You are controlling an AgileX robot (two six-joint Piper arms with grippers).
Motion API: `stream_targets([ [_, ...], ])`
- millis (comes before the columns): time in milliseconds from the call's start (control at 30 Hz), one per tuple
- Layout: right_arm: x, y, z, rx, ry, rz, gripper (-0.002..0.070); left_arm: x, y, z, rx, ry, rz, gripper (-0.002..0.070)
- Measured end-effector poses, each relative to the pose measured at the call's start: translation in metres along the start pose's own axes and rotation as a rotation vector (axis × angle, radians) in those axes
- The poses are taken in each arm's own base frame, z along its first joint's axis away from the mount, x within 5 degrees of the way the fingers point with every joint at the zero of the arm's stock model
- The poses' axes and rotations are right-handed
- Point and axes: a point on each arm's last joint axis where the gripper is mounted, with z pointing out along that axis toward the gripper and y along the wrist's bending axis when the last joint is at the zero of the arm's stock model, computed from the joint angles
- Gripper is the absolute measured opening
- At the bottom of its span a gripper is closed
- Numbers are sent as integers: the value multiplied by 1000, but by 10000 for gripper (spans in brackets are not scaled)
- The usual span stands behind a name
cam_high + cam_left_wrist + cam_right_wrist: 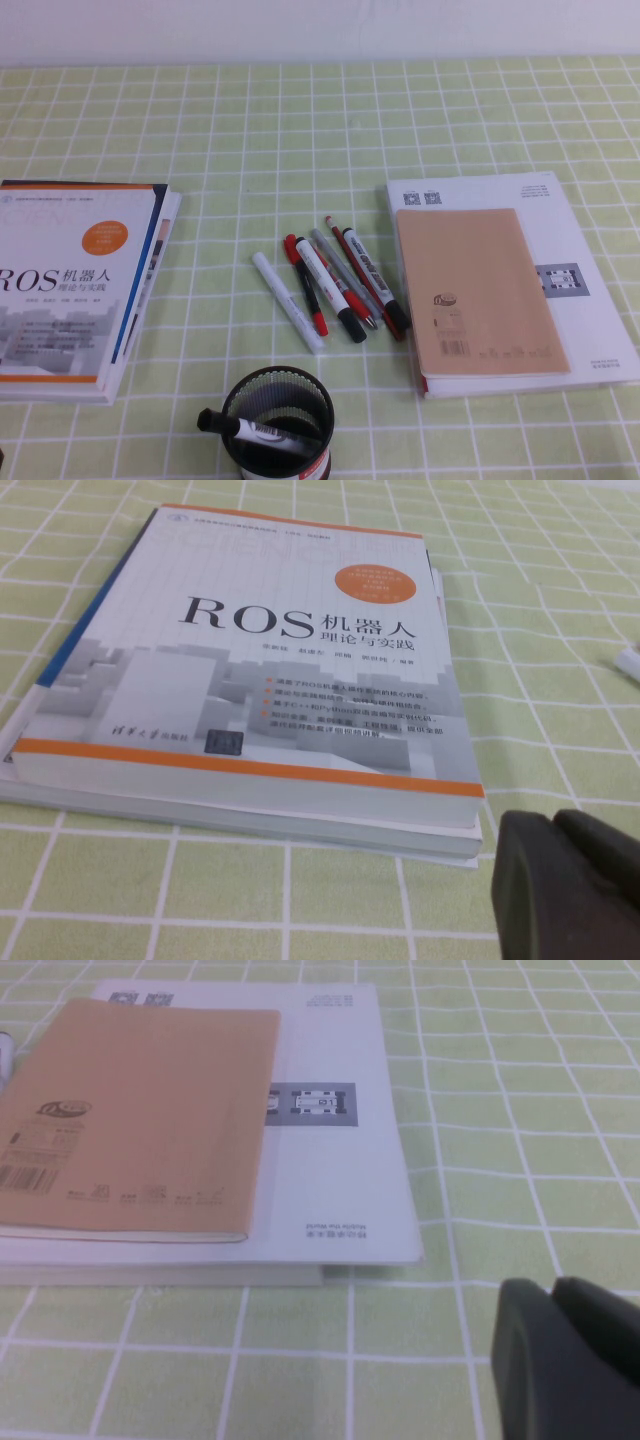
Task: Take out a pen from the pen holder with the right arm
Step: 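Take a marker out of the pen holder and lay it on the table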
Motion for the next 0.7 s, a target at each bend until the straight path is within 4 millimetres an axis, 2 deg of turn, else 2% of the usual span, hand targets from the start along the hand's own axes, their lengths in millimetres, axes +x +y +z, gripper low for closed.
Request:
stream_targets([
  [333,-8,4,0,-46,-81,144,-12,0,0,0,0,0,0,-8],
  [633,-25,5,-4,-141,-251,590,-12,0,0,0,0,0,0,-8],
  [700,-26,5,-4,-148,-265,638,-12,0,0,0,0,0,0,-8],
])
